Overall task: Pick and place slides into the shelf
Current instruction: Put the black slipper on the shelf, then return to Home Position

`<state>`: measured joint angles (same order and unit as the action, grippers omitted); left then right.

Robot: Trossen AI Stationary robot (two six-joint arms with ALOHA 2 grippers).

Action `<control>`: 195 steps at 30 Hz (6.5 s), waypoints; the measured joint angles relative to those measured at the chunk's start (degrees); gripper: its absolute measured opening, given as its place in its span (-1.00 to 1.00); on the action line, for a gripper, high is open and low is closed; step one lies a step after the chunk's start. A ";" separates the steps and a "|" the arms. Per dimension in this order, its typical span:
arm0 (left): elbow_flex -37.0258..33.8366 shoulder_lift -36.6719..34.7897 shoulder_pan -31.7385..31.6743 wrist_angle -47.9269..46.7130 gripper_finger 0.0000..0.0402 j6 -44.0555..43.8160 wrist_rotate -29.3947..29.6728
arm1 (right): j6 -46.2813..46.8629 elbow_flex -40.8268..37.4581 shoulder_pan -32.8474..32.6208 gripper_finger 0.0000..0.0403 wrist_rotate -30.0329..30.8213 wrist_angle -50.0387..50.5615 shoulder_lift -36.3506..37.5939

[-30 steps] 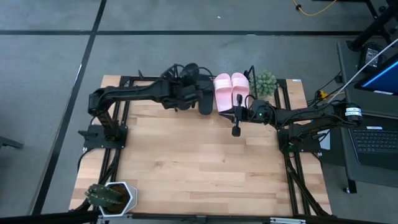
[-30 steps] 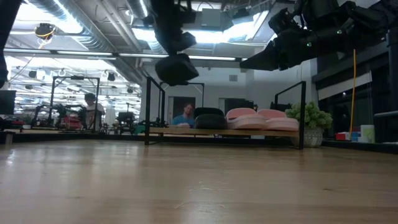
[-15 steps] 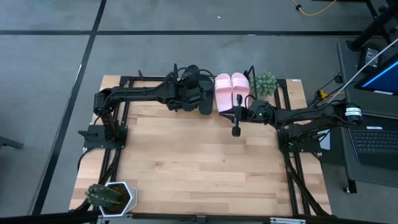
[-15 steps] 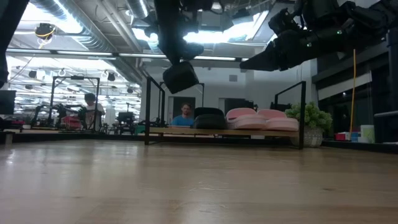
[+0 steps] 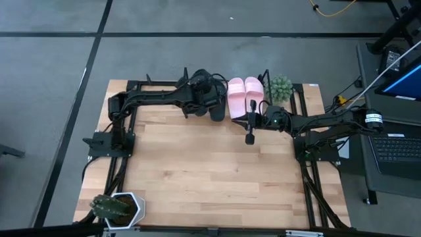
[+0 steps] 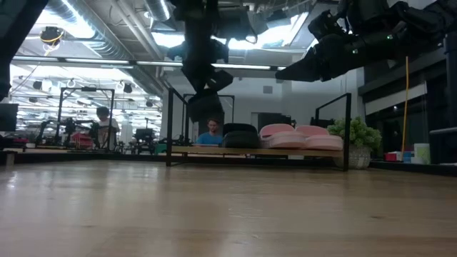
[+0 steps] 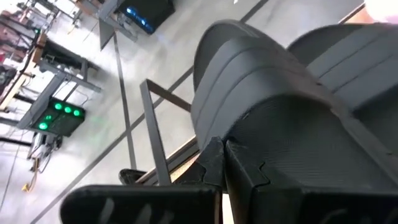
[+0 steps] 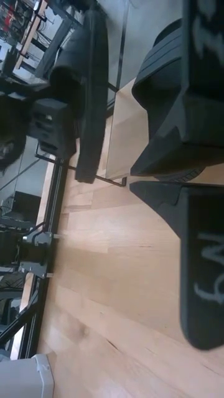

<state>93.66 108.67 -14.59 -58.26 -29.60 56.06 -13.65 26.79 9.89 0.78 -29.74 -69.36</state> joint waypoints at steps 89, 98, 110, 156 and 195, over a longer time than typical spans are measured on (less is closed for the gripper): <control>-0.12 10.88 -2.91 0.09 -0.85 5.67 -3.90 | -0.02 -0.02 -0.20 -0.86 0.00 -0.04 0.00; -0.17 10.88 -2.54 -0.09 -0.53 7.36 -3.92 | -0.04 -0.02 -0.20 -0.86 0.00 -0.02 0.00; -0.17 8.77 -0.97 -0.85 -0.46 12.18 -5.41 | 0.02 -0.02 -0.20 -0.86 0.00 0.00 0.00; -38.98 -28.84 15.72 37.99 -1.00 22.62 -24.51 | -0.12 -0.02 -0.22 -0.91 -0.02 1.29 0.00; -86.52 -98.56 5.25 61.69 -1.00 30.88 -49.60 | 4.13 13.44 -0.20 -0.96 -7.02 18.92 13.23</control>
<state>7.14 10.11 -9.34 3.43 1.28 6.46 -9.52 40.23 9.69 -6.24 -10.81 -56.13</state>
